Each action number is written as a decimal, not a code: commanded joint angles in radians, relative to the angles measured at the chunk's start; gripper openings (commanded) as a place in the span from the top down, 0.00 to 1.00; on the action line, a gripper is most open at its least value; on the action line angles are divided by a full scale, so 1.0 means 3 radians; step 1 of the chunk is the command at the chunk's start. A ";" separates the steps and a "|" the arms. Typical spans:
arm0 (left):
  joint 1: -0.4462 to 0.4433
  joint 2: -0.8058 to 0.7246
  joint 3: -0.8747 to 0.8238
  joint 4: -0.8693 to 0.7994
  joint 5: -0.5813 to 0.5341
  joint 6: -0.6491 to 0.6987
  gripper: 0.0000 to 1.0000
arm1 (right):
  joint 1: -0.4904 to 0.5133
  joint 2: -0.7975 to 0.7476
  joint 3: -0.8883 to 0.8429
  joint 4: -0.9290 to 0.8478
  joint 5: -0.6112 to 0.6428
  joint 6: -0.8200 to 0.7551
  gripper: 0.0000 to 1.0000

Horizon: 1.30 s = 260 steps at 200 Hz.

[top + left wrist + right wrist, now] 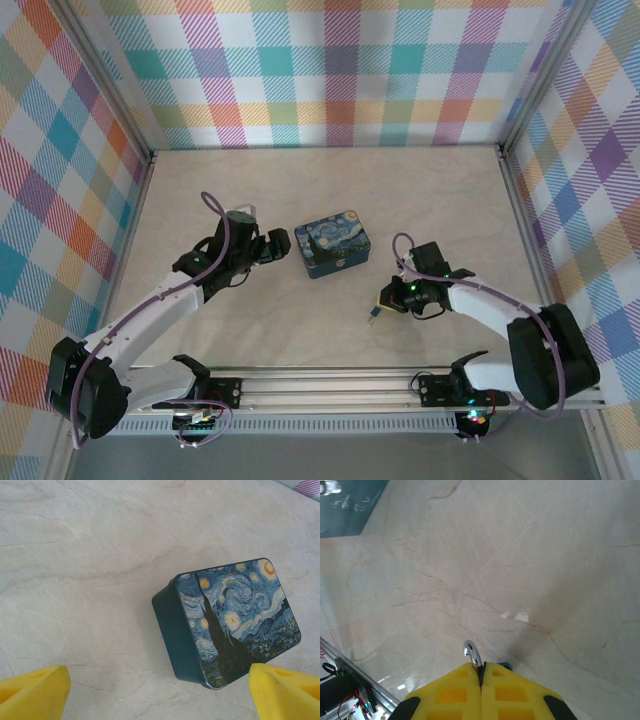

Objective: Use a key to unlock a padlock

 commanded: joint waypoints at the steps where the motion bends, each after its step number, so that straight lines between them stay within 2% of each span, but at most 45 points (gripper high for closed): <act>1: 0.0030 -0.0053 -0.0043 -0.0090 -0.0056 0.0051 0.08 | 0.0029 0.0090 -0.0050 0.0219 -0.0062 -0.0016 0.98; 47: 0.0031 -0.0056 -0.0034 -0.0109 -0.0055 0.0055 0.08 | 0.0025 0.0246 -0.0012 0.0285 -0.0035 -0.0053 0.94; 79: 0.0030 -0.0100 -0.0034 -0.0132 -0.0118 0.0057 0.08 | 0.0027 0.0243 -0.0008 0.0262 0.0019 -0.0062 0.85; 109: 0.0030 -0.0164 -0.0009 -0.0176 -0.0225 0.0112 0.08 | 0.0022 0.0099 0.0026 0.0170 0.0131 -0.0077 0.74; 156: 0.0036 -0.0292 0.0035 -0.0238 -0.0572 0.0179 0.08 | 0.0020 -0.0329 0.0192 -0.0083 0.0483 -0.0185 0.62; 204: 0.0060 -0.0473 0.0010 -0.0223 -0.1170 0.0317 0.07 | -0.0027 -0.0870 0.0427 -0.0300 0.1125 -0.0632 0.46; 211: 0.0070 -0.0506 -0.0009 -0.0198 -0.1259 0.0357 0.03 | -0.0044 -0.0936 0.0453 -0.0306 0.1237 -0.0709 0.45; 235: 0.0155 -0.0601 -0.0100 -0.0054 -0.1521 0.0542 0.00 | -0.0108 -0.1126 0.0473 -0.0220 0.1656 -0.1003 0.35; 260: 0.0291 -0.0681 -0.0403 0.0584 -0.1547 0.0986 0.00 | -0.0213 -0.1282 0.0349 0.0090 0.2131 -0.1280 0.20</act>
